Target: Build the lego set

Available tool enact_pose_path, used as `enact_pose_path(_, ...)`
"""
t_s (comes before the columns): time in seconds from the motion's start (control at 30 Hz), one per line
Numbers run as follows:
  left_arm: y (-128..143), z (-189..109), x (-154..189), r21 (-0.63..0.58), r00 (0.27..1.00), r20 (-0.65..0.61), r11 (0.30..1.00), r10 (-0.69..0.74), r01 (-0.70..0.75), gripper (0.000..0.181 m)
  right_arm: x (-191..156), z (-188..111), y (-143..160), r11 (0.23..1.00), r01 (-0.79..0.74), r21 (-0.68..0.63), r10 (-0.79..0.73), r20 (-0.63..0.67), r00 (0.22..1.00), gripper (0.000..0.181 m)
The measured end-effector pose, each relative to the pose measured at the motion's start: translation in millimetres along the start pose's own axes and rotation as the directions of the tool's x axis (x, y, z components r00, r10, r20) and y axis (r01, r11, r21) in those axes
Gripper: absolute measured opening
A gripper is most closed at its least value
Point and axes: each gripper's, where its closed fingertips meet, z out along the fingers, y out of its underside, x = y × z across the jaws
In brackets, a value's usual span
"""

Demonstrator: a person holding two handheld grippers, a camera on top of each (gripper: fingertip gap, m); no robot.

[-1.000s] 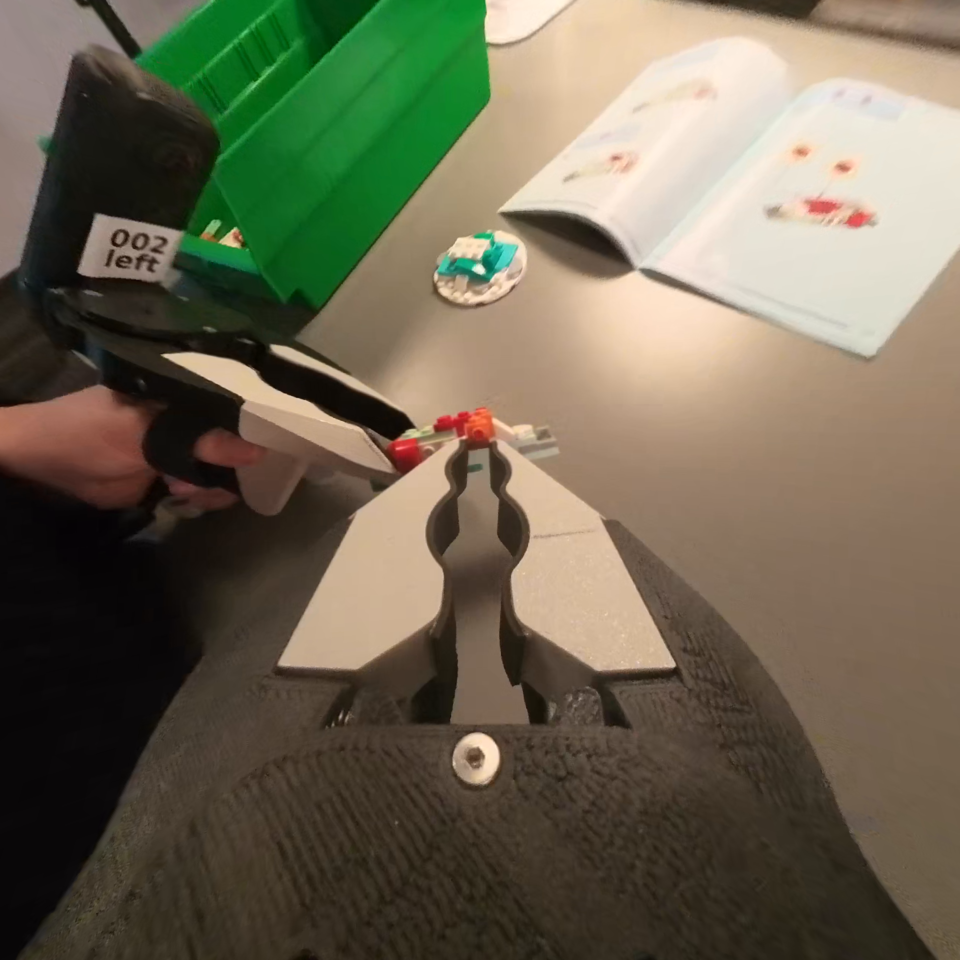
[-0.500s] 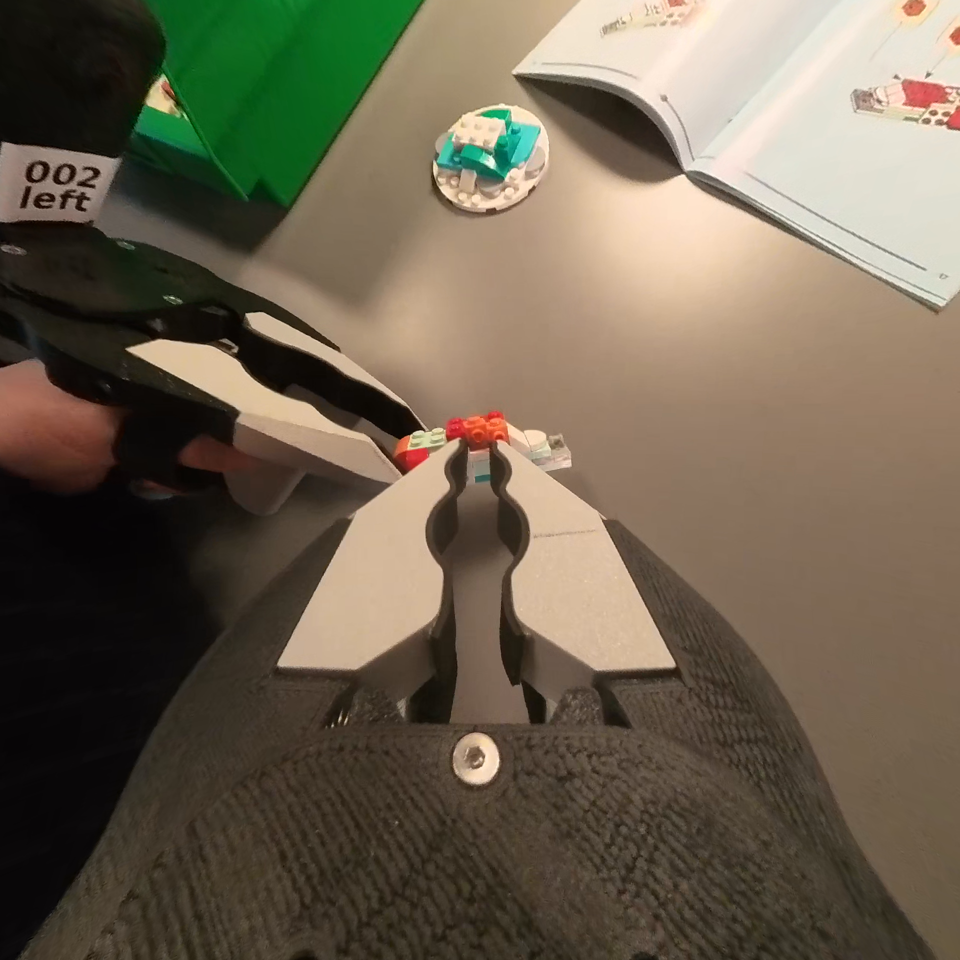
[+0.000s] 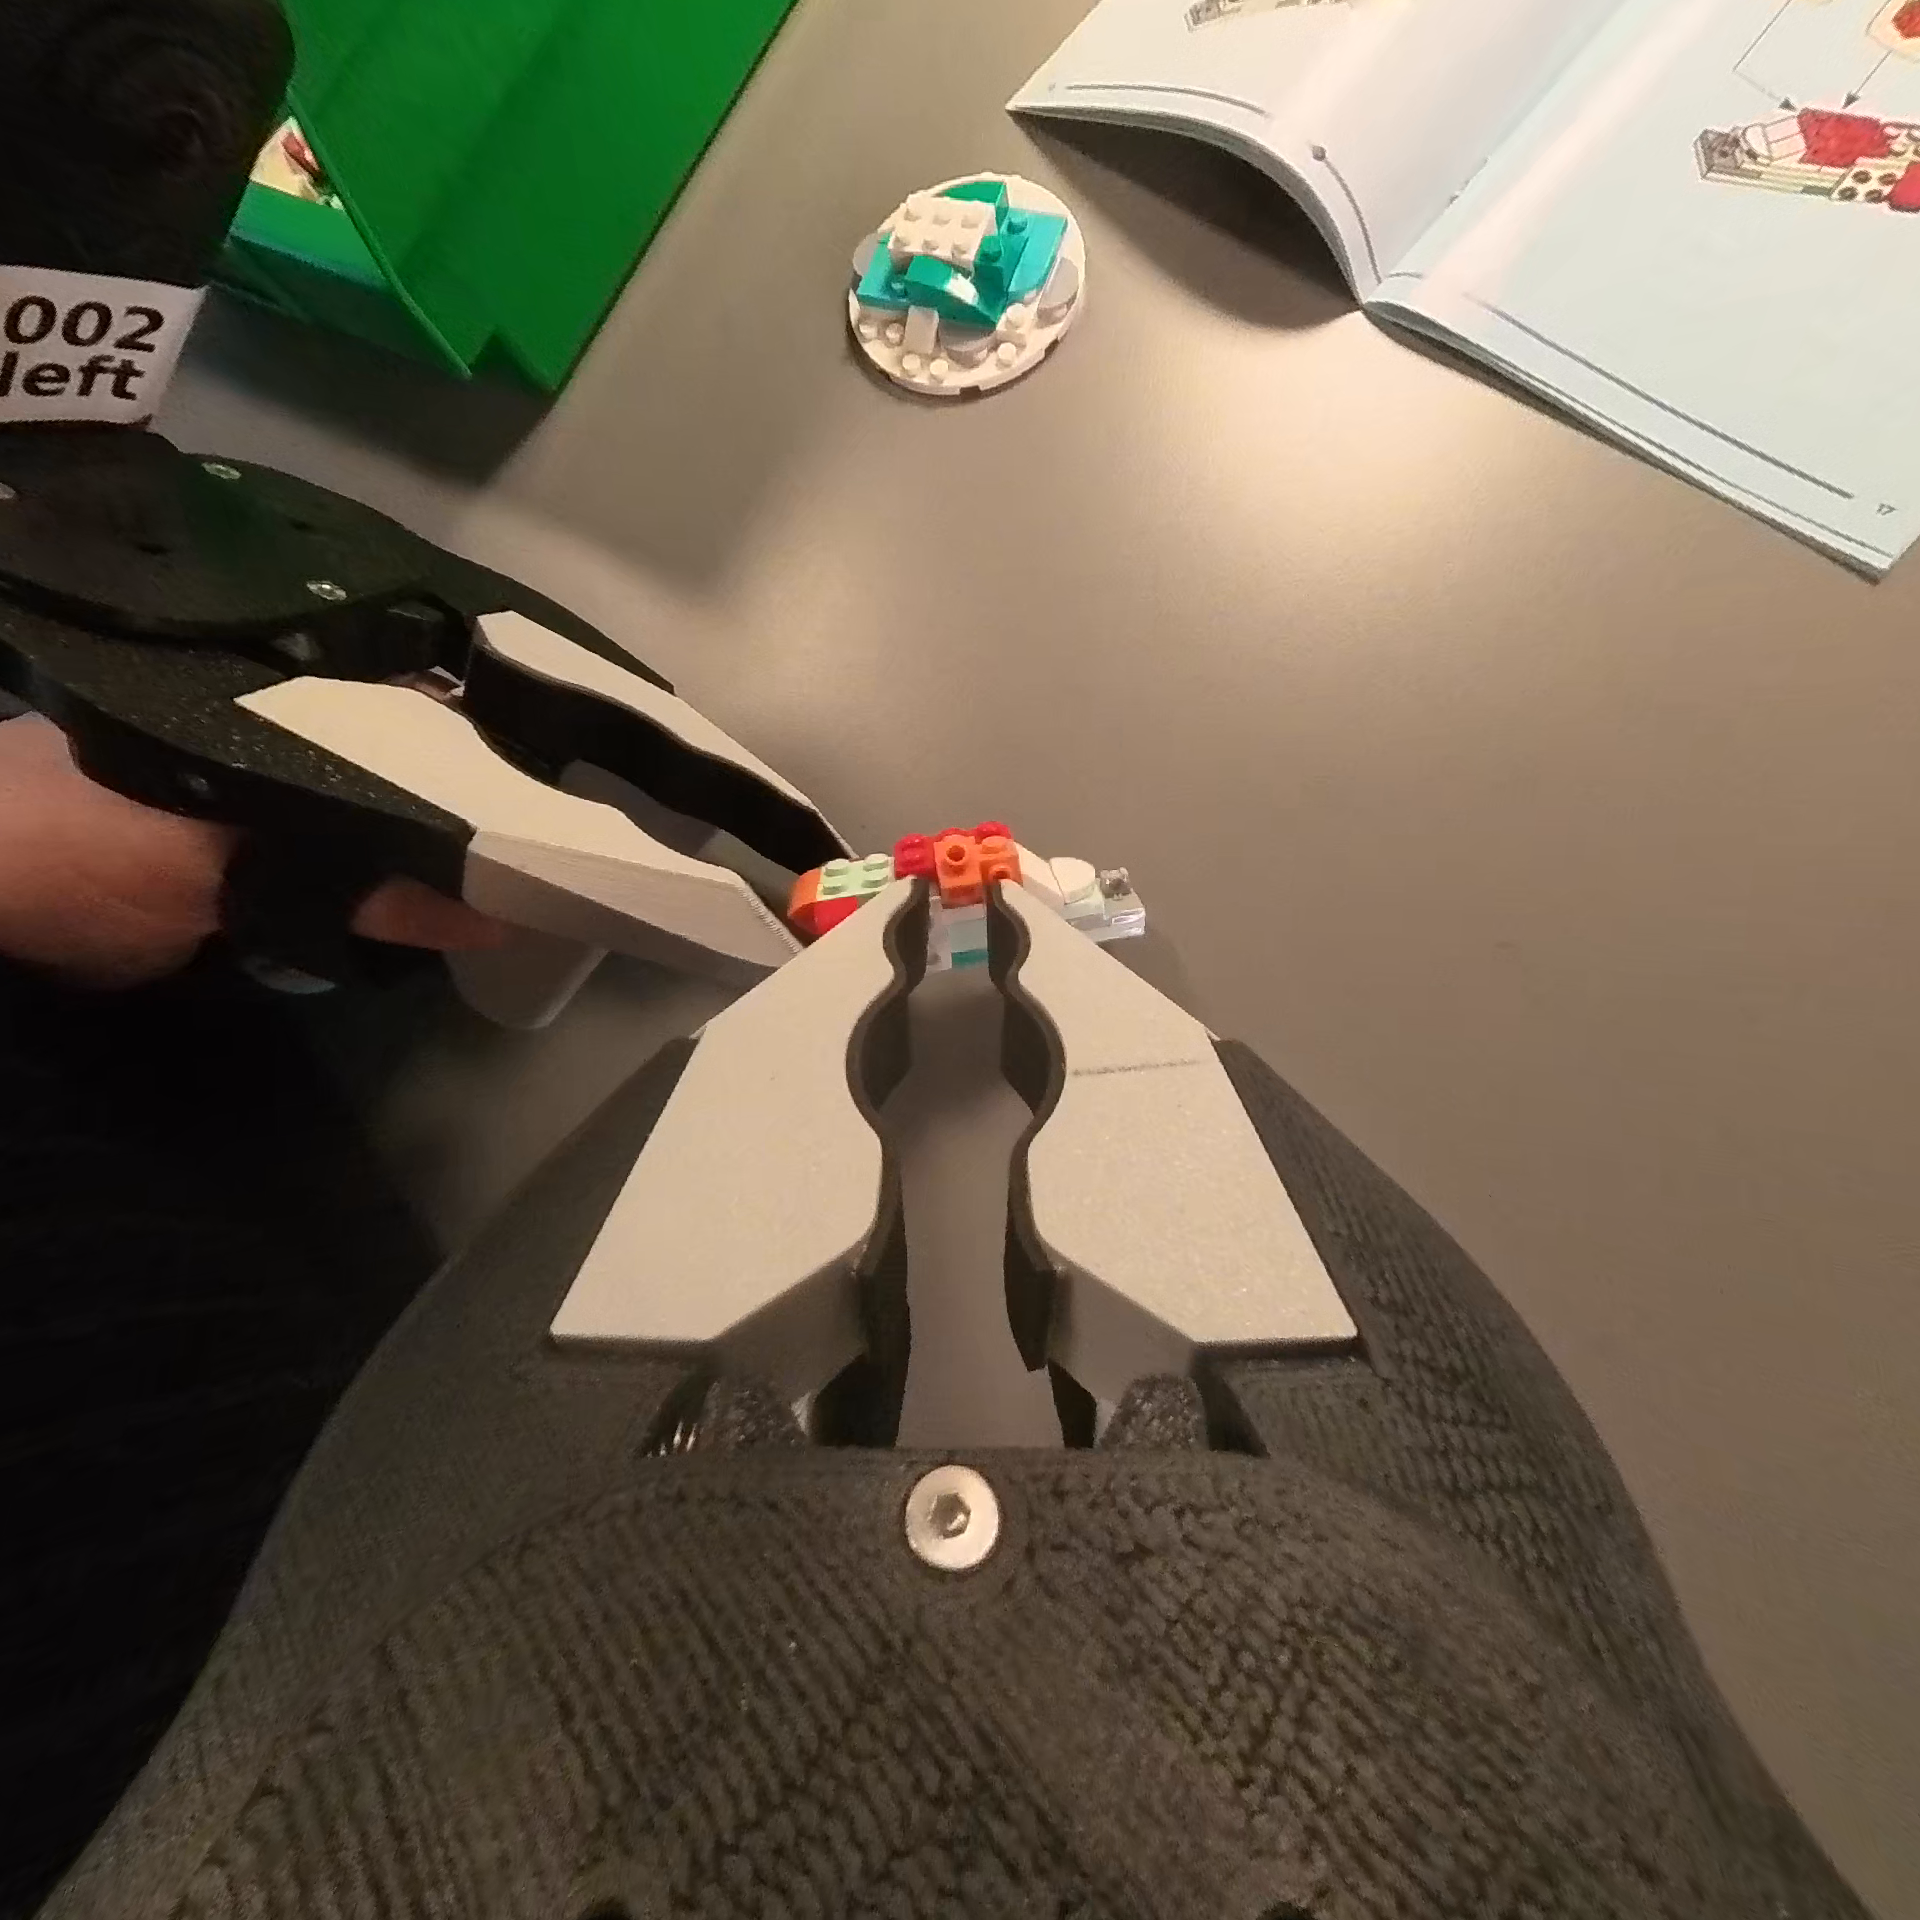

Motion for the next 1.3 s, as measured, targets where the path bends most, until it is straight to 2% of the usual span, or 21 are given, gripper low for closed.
enact_pose_path(0.13, 0, 0, 0, 0.000, 1.000, -0.005, 1.000, -0.005, 0.005, 0.025, 0, -4, 0, 1.000, 0.020, 0.009, -0.020, 0.002, 1.000, 0.014)
enact_pose_path(0.2, 0, 0, 0, 0.000, 1.000, -0.014, 1.000, -0.016, 0.016, 0.025, -1, -10, -3, 0.994, 0.093, 0.048, -0.094, 0.025, 0.995, 0.022)
enact_pose_path(0.27, -1, -1, 0, -0.001, 0.999, -0.027, 0.999, -0.033, 0.033, 0.025, -7, -18, -5, 0.967, 0.228, 0.113, -0.237, 0.070, 0.969, 0.028)
enact_pose_path(0.33, -1, -1, 1, -0.007, 0.999, -0.037, 0.999, -0.038, 0.038, 0.025, -10, -24, -3, 0.888, 0.429, 0.166, -0.442, 0.053, 0.896, 0.033)
enact_pose_path(0.4, 1, 0, 2, -0.025, 0.999, -0.044, 0.999, -0.027, 0.026, 0.025, -13, -26, 6, 0.781, 0.601, 0.167, -0.616, 0.055, 0.786, 0.034)
enact_pose_path(0.47, 4, 0, 5, -0.060, 0.997, -0.072, 0.998, -0.007, 0.003, 0.025, -8, -28, 7, 0.724, 0.668, 0.173, -0.686, 0.084, 0.723, 0.027)
enact_pose_path(0.57, 13, 1, 17, -0.138, 0.984, -0.175, 0.990, 0.015, -0.039, 0.025, -12, -43, -3, 0.766, 0.592, 0.251, -0.643, 0.329, 0.691, 0.021)
enact_pose_path(0.63, 17, 1, 20, -0.168, 0.980, -0.199, 0.984, 0.027, -0.061, 0.026, -13, -48, -4, 0.785, 0.581, 0.217, -0.603, 0.486, 0.633, 0.022)
enact_pose_path(0.77, 23, 3, 22, -0.201, 0.977, -0.202, 0.974, 0.066, -0.107, 0.025, -18, -43, 5, 0.727, 0.678, 0.113, -0.568, 0.654, 0.500, 0.019)
enact_pose_path(0.9, 26, 3, 24, -0.213, 0.974, -0.211, 0.969, 0.077, -0.122, 0.025, -16, -32, 18, 0.643, 0.765, 0.029, -0.541, 0.725, 0.427, 0.015)
enact_pose_path(0.97, 27, 3, 25, -0.218, 0.973, -0.216, 0.968, 0.079, -0.127, 0.025, -18, -31, 22, 0.627, 0.779, 0.011, -0.516, 0.755, 0.405, 0.015)
enact_pose_path(1.1, 29, 4, 26, -0.230, 0.971, -0.222, 0.963, 0.086, -0.138, 0.025, -16, -29, 27, 0.586, 0.810, -0.018, -0.511, 0.768, 0.387, 0.014)
enact_pose_path(1.3, 29, 3, 26, -0.230, 0.971, -0.225, 0.963, 0.085, -0.138, 0.025, -18, -27, 32, 0.567, 0.823, -0.021, -0.519, 0.767, 0.377, 0.011)
